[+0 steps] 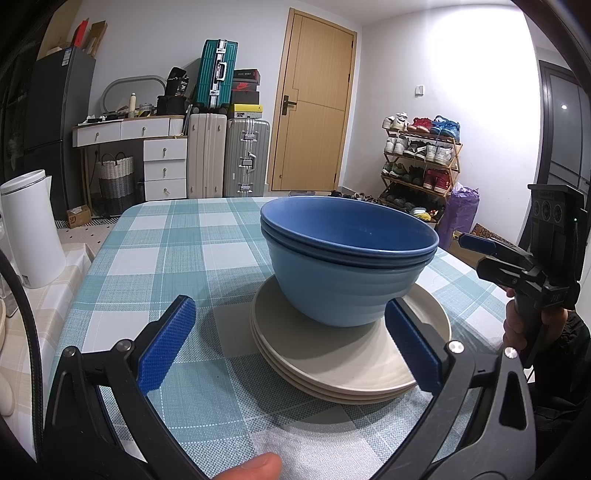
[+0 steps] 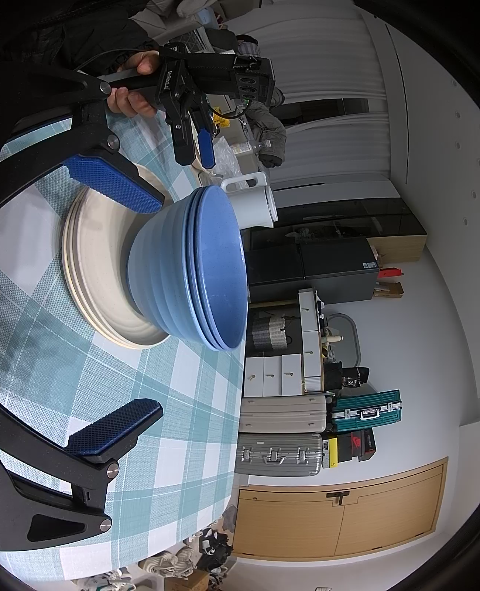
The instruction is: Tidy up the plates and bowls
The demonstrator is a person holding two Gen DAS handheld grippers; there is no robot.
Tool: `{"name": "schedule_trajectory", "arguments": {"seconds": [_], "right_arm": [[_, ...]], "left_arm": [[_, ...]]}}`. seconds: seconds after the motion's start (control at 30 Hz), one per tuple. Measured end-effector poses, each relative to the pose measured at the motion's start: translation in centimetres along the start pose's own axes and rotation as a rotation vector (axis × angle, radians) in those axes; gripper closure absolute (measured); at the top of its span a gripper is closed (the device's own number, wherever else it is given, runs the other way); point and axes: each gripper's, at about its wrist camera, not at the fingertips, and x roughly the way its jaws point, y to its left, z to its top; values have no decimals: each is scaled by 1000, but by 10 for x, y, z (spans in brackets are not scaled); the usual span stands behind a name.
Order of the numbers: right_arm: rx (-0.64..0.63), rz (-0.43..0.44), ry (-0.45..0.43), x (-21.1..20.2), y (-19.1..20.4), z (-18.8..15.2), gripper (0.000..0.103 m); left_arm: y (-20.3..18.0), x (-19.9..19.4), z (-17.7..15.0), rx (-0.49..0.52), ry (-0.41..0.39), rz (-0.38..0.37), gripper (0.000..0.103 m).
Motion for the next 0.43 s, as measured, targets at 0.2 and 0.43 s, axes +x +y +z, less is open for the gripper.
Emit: {"name": "schedule_trajectory", "arguments": {"seconds": [0.2, 0.43], "right_arm": [[1, 0, 1, 0, 0, 0, 1], [0, 0, 0, 0, 0, 0, 1]], "left_arm": [[0, 0, 0, -1, 1, 0, 1], [0, 0, -2, -3, 1, -3, 1]]}}
